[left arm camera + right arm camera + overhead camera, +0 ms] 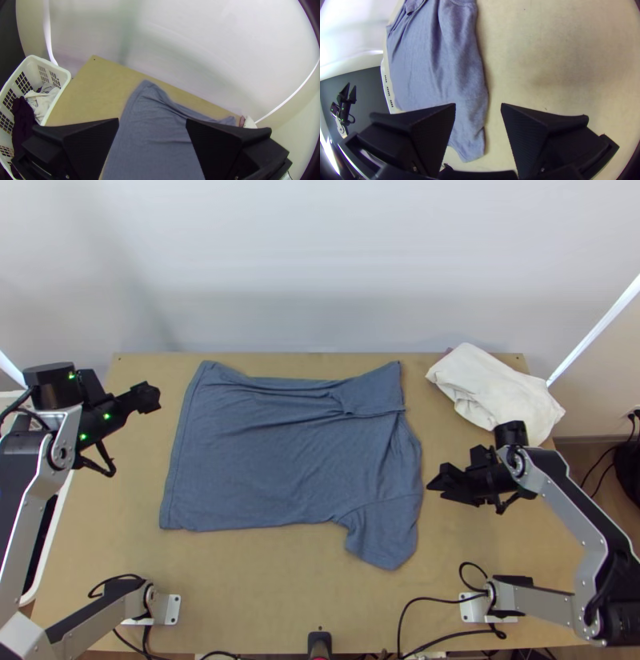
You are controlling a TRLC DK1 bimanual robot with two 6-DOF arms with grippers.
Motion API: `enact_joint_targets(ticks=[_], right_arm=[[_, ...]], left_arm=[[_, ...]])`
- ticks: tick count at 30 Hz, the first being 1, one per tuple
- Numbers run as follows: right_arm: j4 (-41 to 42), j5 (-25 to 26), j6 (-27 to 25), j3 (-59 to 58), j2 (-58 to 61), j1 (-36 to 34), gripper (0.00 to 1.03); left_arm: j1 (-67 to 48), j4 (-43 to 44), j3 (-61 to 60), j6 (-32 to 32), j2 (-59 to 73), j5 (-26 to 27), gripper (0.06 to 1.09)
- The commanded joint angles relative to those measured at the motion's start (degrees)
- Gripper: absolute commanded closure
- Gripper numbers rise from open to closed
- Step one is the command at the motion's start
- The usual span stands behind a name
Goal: Fold the t-shirt
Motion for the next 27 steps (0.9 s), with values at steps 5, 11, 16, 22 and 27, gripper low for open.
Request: enact_joint_targets(ticks=[5, 11, 16, 22, 27], right_arm=[[4.9, -0.5, 2.3, -1.6, 5.0, 3.4, 0.42], [8.8, -0.5, 4.3, -1.7, 8.3, 6.1, 0.42], [11.1, -0.4, 5.2, -2.0, 9.8, 7.4, 0.42], [13.3, 0.3, 5.9, -2.6, 10.3, 8.9, 0.63], [15.1, 1.7, 6.0, -3.9, 8.7, 9.0, 0.9]], left_arm=[[2.1, -1.6, -1.6, -1.2, -1.4, 0.1, 0.11], [2.3, -1.7, -1.3, -1.1, -1.2, 0.1, 0.11], [2.6, -1.7, -0.9, -1.0, -1.0, 0.1, 0.11], [2.9, -1.8, -0.9, -1.0, -0.9, 0.1, 0.11], [3.0, -2.1, -0.5, -1.0, -1.0, 0.1, 0.11]])
